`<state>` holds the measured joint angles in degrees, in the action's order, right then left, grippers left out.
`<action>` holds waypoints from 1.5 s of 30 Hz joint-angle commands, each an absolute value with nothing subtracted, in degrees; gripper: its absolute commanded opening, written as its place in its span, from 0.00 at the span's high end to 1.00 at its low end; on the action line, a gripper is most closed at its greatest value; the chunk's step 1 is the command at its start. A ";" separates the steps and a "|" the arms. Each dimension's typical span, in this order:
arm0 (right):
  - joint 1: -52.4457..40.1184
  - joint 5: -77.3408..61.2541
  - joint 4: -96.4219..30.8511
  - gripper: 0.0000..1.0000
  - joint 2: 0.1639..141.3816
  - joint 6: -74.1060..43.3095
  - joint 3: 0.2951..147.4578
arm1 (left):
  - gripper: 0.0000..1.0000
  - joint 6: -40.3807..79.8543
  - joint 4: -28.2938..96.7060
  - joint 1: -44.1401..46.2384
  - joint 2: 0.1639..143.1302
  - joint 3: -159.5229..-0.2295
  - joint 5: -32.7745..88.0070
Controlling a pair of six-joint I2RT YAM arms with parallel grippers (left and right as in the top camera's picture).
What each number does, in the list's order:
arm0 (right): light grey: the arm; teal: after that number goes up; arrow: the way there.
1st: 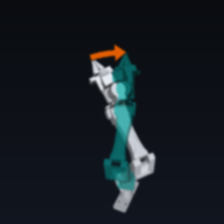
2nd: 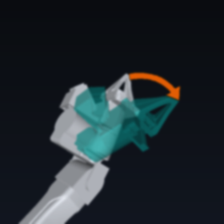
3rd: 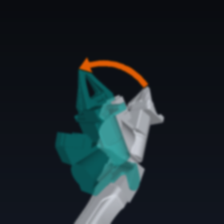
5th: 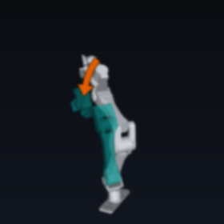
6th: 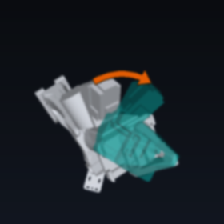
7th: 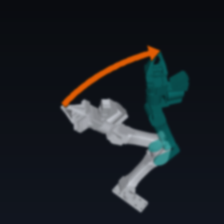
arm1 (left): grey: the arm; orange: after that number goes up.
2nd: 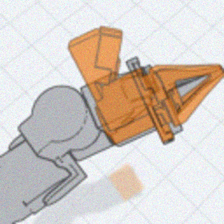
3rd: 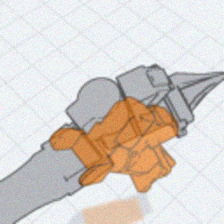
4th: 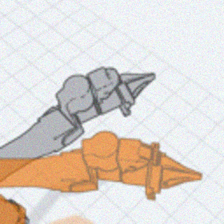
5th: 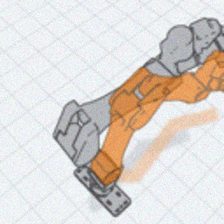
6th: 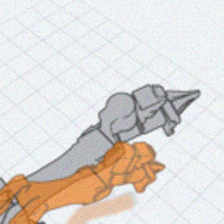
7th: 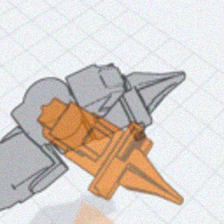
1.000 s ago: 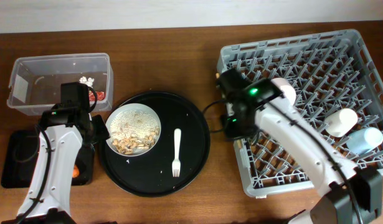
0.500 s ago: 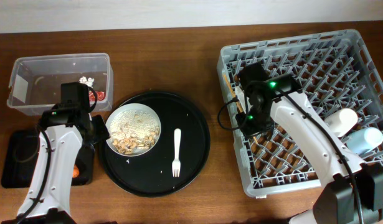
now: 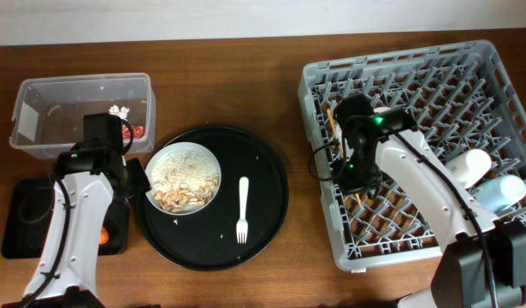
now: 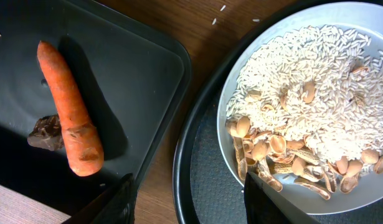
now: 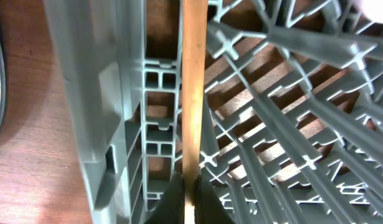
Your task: Sort waste into correct bins and load items into the dishwasher rack
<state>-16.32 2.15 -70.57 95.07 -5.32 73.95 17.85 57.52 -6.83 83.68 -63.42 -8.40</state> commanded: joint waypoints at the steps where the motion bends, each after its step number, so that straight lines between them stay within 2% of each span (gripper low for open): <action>1: -16.10 2.20 -70.52 0.96 94.28 -4.75 73.14 | 0.45 18.46 57.56 -7.03 83.29 -62.94 -8.16; 4: -16.10 1.52 -70.50 0.95 94.28 -4.75 73.14 | 0.45 18.46 57.56 -7.03 83.29 -62.94 -8.16; 6: -16.10 1.54 -70.50 0.74 94.28 -4.75 73.14 | 0.45 18.46 57.56 -7.03 83.29 -62.94 -8.16; 10: -16.10 1.52 -70.50 0.65 94.28 -4.75 73.14 | 0.45 18.46 57.56 -7.03 83.29 -62.94 -8.16; 15: -16.10 0.49 -71.00 0.64 93.93 -4.80 74.06 | 0.45 18.46 57.54 -7.03 83.29 -62.94 -8.16; 22: -18.44 -12.43 -69.97 0.64 90.54 -5.10 80.14 | 0.45 18.46 57.52 -7.03 83.29 -62.94 -8.16; 27: -28.16 -13.08 -66.54 0.63 92.71 -13.30 80.16 | 0.45 18.46 57.52 -7.03 83.29 -62.94 -8.16; 29: -33.15 -12.91 -64.01 0.59 95.22 -18.04 80.14 | 0.45 18.48 57.52 -7.03 83.29 -62.94 -8.16; 32: -39.72 -12.84 -60.10 0.57 100.60 -24.67 80.14 | 0.45 18.46 57.52 -7.03 83.29 -62.94 -8.16; 34: -42.19 -12.84 -58.13 0.53 103.61 -27.79 80.14 | 0.45 18.46 57.54 -7.03 83.29 -62.94 -8.16; 45: -52.40 -9.08 -49.87 0.52 118.80 -41.32 80.16 | 0.45 18.46 57.54 -7.03 83.29 -62.94 -8.16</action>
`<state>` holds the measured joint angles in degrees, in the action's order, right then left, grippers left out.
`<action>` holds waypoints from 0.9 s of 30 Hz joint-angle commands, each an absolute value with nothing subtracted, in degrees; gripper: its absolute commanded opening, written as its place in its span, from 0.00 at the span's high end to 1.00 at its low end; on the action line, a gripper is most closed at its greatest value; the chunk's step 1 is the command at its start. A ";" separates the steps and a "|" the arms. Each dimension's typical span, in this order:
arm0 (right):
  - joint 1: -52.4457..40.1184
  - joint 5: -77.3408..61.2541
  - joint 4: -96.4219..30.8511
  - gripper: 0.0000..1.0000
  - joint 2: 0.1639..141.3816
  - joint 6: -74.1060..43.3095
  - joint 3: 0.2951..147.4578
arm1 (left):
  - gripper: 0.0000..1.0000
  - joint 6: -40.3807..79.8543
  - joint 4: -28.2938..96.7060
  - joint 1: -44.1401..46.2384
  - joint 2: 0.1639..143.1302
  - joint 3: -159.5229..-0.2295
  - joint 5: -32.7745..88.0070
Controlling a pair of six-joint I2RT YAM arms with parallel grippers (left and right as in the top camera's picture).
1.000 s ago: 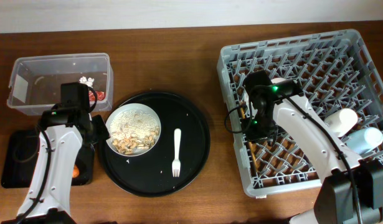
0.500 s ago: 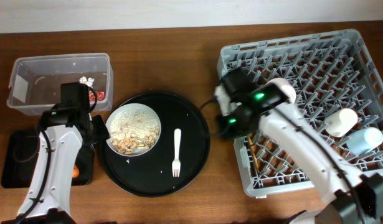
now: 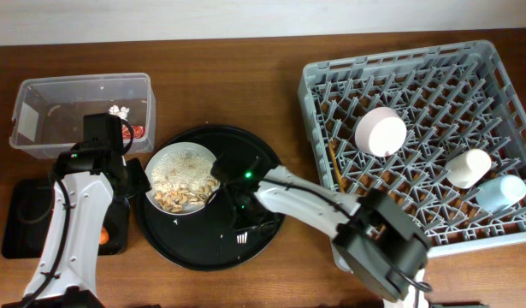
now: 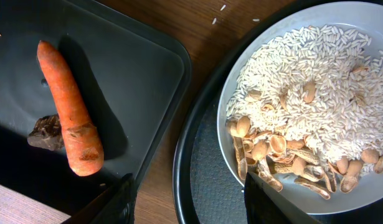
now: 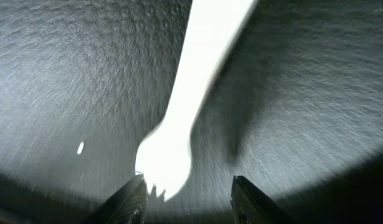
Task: Sort waste into correct bins and load items into the dishwasher rack
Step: 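Grasp the white plastic fork on the black tray with the right gripper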
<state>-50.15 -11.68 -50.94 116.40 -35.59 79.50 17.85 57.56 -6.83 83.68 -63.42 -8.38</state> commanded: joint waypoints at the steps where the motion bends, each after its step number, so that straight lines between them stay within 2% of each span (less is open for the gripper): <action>1: -52.88 -8.38 -49.47 0.52 119.22 -42.33 80.14 | 0.45 18.46 57.54 -7.03 83.29 -62.92 -8.16; 6: -54.65 -3.11 -49.10 0.54 119.52 -46.11 80.14 | 0.45 18.46 57.54 -7.03 83.29 -62.92 -7.75; 8: -54.65 -2.66 -49.54 0.58 119.52 -47.05 80.14 | 0.45 18.46 57.56 -7.03 83.29 -62.92 -7.75; 10: -54.65 -2.72 -49.93 0.67 119.52 -47.07 80.14 | 0.45 18.46 57.54 -7.03 83.29 -62.92 -7.75; 27: -53.08 -2.48 -54.19 0.69 116.05 -44.88 81.21 | 0.45 18.46 57.69 -7.03 83.29 -62.92 -7.73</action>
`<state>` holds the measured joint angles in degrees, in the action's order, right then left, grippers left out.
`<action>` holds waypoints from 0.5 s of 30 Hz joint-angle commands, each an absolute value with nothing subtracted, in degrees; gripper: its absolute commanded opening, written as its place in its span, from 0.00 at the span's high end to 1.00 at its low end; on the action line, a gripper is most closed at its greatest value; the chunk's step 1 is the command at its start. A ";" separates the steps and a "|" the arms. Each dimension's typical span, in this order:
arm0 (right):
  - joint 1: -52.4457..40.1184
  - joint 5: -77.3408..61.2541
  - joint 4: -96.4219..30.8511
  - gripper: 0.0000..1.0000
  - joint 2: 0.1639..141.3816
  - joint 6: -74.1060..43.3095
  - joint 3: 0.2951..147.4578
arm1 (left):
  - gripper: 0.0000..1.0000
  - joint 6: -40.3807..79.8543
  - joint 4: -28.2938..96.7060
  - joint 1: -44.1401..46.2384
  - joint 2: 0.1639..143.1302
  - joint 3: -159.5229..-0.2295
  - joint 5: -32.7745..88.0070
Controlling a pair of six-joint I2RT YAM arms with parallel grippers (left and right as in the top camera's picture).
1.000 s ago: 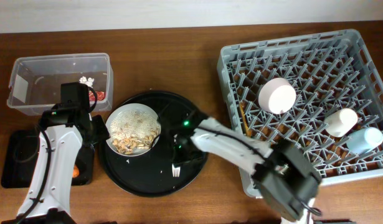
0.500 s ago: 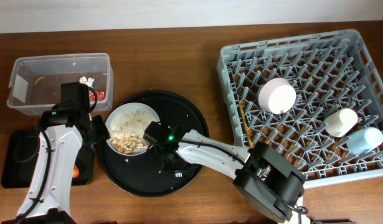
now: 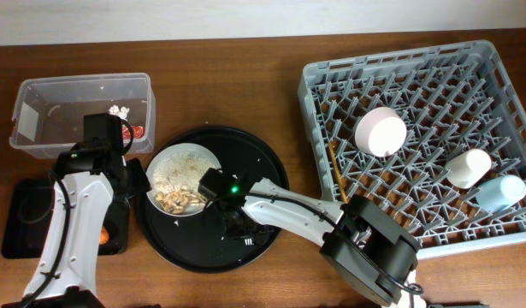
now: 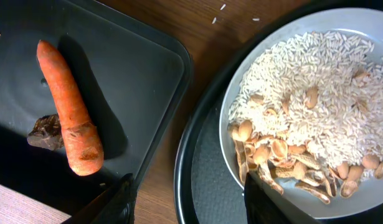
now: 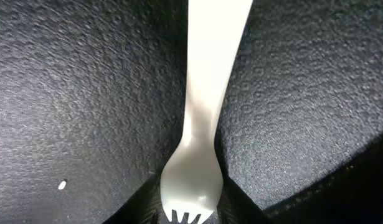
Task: Sort waste into correct bins and load items into the dishwasher rack
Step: 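Grasp the white plastic fork on the black tray with the right gripper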
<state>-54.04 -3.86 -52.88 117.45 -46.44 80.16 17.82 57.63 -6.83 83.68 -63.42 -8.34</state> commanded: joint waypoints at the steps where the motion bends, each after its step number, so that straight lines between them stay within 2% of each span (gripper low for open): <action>1: -52.47 -2.28 -54.96 0.69 114.85 -43.92 81.56 | 0.45 18.46 57.71 -7.03 83.29 -62.92 -7.73; 7: -47.92 0.43 -60.45 0.69 107.15 -41.17 82.21 | 0.45 18.46 57.71 -7.03 83.29 -62.92 -7.73; 15: -37.93 0.73 -68.40 0.69 96.71 -26.94 82.21 | 0.45 18.46 57.69 -7.03 83.29 -62.92 -7.73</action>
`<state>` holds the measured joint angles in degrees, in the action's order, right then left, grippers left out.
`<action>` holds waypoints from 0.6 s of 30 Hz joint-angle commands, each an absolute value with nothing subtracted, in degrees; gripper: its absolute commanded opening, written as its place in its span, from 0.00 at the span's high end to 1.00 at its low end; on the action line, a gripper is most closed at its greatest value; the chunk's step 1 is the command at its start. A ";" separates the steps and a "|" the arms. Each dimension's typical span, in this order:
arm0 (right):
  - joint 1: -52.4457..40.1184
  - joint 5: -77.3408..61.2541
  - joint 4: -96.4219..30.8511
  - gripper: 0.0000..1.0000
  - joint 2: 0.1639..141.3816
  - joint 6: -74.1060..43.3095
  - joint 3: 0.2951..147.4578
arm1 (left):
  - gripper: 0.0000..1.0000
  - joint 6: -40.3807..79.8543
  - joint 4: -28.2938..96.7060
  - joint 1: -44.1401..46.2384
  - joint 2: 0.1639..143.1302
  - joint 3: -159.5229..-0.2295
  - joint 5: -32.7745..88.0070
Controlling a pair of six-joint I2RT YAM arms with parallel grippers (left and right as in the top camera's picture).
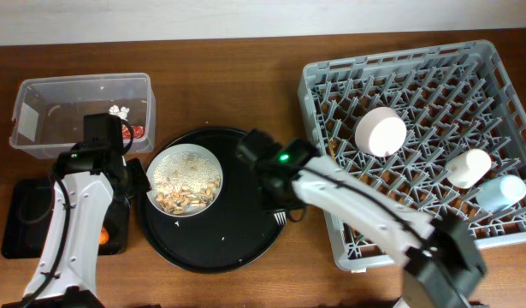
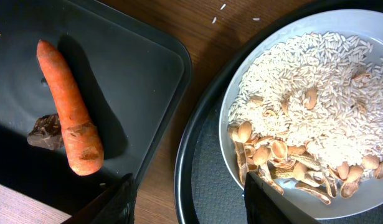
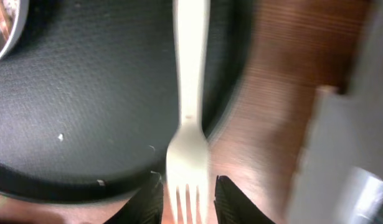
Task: Sort waste into correct bins and load items into the dishwasher rack
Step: 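Grasp the white plastic fork on the black tray with the right gripper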
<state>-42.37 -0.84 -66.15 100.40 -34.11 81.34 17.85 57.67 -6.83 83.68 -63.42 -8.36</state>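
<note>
A white plastic fork (image 3: pixel 190 106) hangs tines-down between the fingers of my right gripper (image 3: pixel 188 190), which is shut on it. In the overhead view the right gripper (image 1: pixel 278 205) holds the fork (image 1: pixel 280 219) over the right edge of the round black tray (image 1: pixel 211 244), close to the grey dish rack (image 1: pixel 399 53). The white bowl (image 1: pixel 150 184) of rice and peanut shells sits on the tray's left side. My left gripper (image 2: pixel 188 202) stands open between the bowl (image 2: pixel 227 109) and the black square bin (image 2: pixel 141 74), which holds a carrot (image 2: pixel 70 112).
A clear plastic bin (image 1: pixel 40 90) with small scraps stands at the back left. The rack holds a white cup (image 1: pixel 381 131), two more cups (image 1: pixel 468 167) at its right side, and a wooden chopstick (image 1: pixel 335 167) by its left wall.
My right gripper was low over the tray's middle with its fingers against the fork lying there. Now it holds the fork off the tray, at the tray's right edge. The left arm has not moved.
First my right gripper was in the rack, shut on a wooden chopstick. Then the chopstick lay in the rack and the gripper was open over the fork on the tray. It then closed in on the fork, and now carries it beside the rack.
</note>
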 commanded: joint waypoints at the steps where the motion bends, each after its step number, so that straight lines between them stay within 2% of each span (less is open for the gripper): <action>1: -36.42 0.73 -69.32 0.69 96.16 -25.32 82.19 | 0.45 18.46 57.67 -7.03 83.29 -62.92 -7.73; 8: -26.24 -2.04 -74.06 0.69 95.61 -13.45 82.19 | 0.45 18.46 57.58 -7.03 83.29 -62.92 -7.75; 14: -29.21 -6.15 -73.21 0.68 95.61 -12.71 82.19 | 0.44 18.46 57.56 -7.03 83.29 -62.92 -7.75; 18: -34.11 -6.26 -71.88 0.53 95.77 -15.81 81.93 | 0.45 18.46 57.56 -7.03 83.29 -62.92 -7.75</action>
